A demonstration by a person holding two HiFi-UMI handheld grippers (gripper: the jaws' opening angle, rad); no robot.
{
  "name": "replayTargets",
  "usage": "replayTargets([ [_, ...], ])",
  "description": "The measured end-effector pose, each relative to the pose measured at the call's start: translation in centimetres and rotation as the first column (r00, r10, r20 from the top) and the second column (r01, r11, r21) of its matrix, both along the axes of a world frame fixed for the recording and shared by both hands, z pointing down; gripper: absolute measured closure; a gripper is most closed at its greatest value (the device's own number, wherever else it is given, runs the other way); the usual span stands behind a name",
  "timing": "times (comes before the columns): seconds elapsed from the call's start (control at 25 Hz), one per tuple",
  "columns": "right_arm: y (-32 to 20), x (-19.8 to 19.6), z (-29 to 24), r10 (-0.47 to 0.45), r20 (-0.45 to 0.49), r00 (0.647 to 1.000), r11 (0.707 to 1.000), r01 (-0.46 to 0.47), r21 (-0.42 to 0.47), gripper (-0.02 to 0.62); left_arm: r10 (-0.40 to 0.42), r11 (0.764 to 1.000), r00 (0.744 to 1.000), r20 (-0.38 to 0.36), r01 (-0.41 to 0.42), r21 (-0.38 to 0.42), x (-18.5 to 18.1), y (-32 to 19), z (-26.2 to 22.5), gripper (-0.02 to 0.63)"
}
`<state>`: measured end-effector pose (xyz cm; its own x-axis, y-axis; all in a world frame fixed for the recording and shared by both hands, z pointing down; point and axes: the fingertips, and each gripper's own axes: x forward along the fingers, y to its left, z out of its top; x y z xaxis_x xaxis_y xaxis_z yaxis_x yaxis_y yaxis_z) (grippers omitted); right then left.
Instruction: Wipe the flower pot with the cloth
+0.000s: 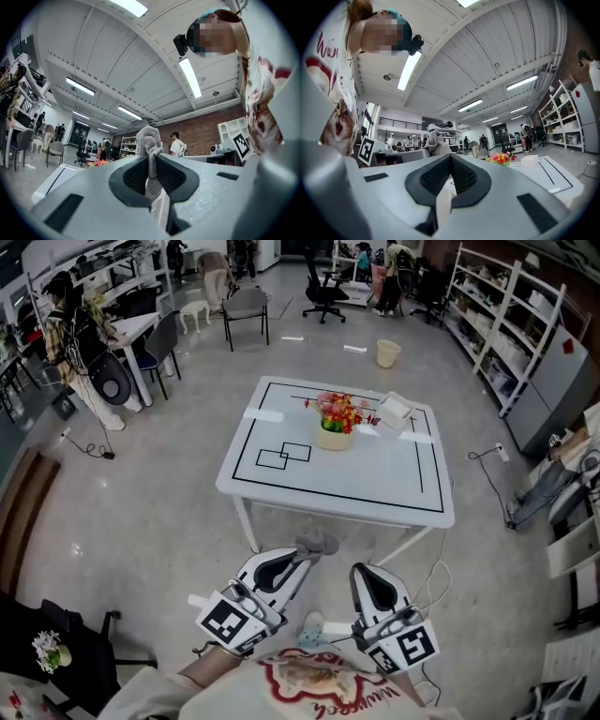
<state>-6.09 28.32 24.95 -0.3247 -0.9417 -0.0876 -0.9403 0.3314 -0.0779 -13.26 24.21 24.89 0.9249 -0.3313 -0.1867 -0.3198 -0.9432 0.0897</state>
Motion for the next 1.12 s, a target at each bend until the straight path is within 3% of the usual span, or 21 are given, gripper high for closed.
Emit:
replayTargets([
  [0.56,-8.0,11.2,-0.3,-0.027,0.008,1.0,0.999,0.027,0.019,0.597,-0.03,0.999,0.999,-0.024,0.03,0.026,11.0,-7.7,-1.0,0.572],
  [1.12,-11.9,12.5,0.5,-0.093,0.055,0.994,0.996,0.092,0.02,0.597,-0.101,0.995,0.995,-0.004,0.101,0.016,12.1,-10.8,-0.8,0.572],
])
